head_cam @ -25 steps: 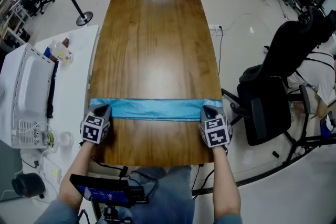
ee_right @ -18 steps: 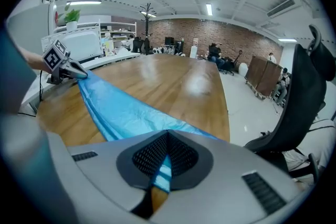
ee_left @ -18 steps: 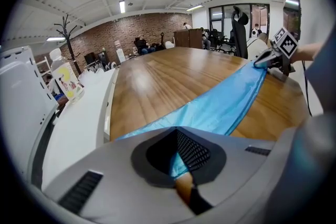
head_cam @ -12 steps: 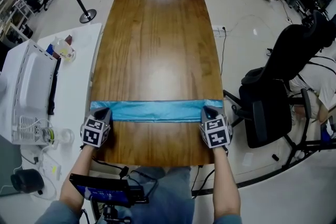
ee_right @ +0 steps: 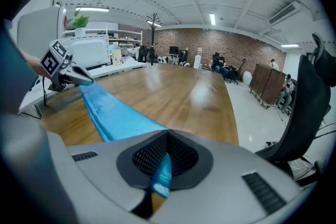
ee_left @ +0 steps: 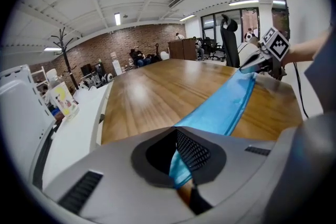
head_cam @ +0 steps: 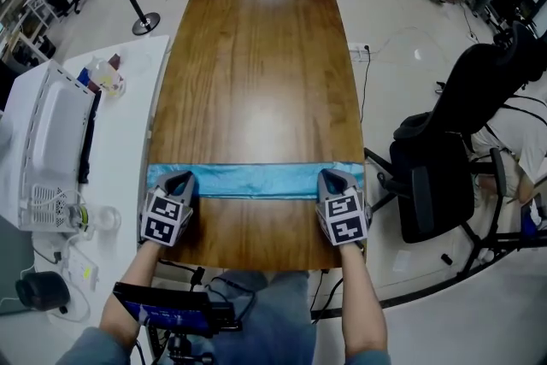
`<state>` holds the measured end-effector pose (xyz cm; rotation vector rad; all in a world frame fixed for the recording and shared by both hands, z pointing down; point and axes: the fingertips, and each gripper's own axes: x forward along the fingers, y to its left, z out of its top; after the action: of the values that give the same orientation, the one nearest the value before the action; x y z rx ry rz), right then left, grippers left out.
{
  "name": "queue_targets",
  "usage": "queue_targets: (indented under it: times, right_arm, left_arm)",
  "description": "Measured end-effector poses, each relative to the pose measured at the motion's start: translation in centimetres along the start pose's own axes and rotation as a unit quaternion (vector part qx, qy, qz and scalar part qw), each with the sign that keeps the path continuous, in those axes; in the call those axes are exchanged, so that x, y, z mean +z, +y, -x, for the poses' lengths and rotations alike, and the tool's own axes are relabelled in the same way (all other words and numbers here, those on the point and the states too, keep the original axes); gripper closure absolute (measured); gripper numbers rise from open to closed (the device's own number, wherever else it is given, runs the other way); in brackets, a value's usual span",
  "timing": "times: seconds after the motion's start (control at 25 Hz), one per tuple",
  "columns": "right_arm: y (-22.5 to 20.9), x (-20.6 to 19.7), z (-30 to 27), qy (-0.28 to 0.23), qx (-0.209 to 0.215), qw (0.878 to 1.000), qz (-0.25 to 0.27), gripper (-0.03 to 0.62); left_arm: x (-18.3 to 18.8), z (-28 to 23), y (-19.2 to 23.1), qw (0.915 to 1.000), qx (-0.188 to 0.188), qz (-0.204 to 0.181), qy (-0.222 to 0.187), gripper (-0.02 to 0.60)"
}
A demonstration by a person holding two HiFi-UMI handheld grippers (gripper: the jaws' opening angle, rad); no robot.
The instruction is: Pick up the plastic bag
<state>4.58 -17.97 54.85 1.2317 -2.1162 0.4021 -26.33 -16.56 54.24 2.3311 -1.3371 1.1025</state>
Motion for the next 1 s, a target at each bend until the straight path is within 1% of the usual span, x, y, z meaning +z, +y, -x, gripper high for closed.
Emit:
queue_targets:
  times: [0.08, 0.24, 0.36, 0.6, 0.8, 1.0]
  right_arm:
    - [0.9, 0.0, -0.5, 0.004, 0.011, 1.000, 0.001, 0.589]
    - [2.3, -0.3, -1.0, 0.018, 0.025, 0.999, 0.009, 0.589]
    - [2.9, -0.5, -1.5, 0.027, 0.033, 0.999, 0.015, 0.589]
    - [3.6, -0.8, -2.1, 0.041, 0.038, 0.998, 0.019, 0.589]
    - [3.3, -1.0, -2.0, 0.040, 0.033, 0.998, 0.020, 0.589]
    - [3.4, -0.6, -1.7, 0.032, 0.029, 0.999, 0.020, 0.589]
  left_arm:
    - [0.3, -0.6, -1.2, 0.9999, -0.014, -0.005, 0.000, 0.571]
    - [0.1, -1.4, -2.6, 0.9993, -0.029, -0.019, 0.012, 0.571]
    - [0.0, -2.0, -3.1, 0.9986, -0.036, -0.032, 0.021, 0.571]
    - [-0.3, -2.5, -3.3, 0.9981, -0.041, -0.037, 0.028, 0.571]
    - [-0.3, -2.6, -3.6, 0.9980, -0.045, -0.031, 0.032, 0.571]
    - [-0.4, -2.5, -3.3, 0.9985, -0.041, -0.022, 0.028, 0.571]
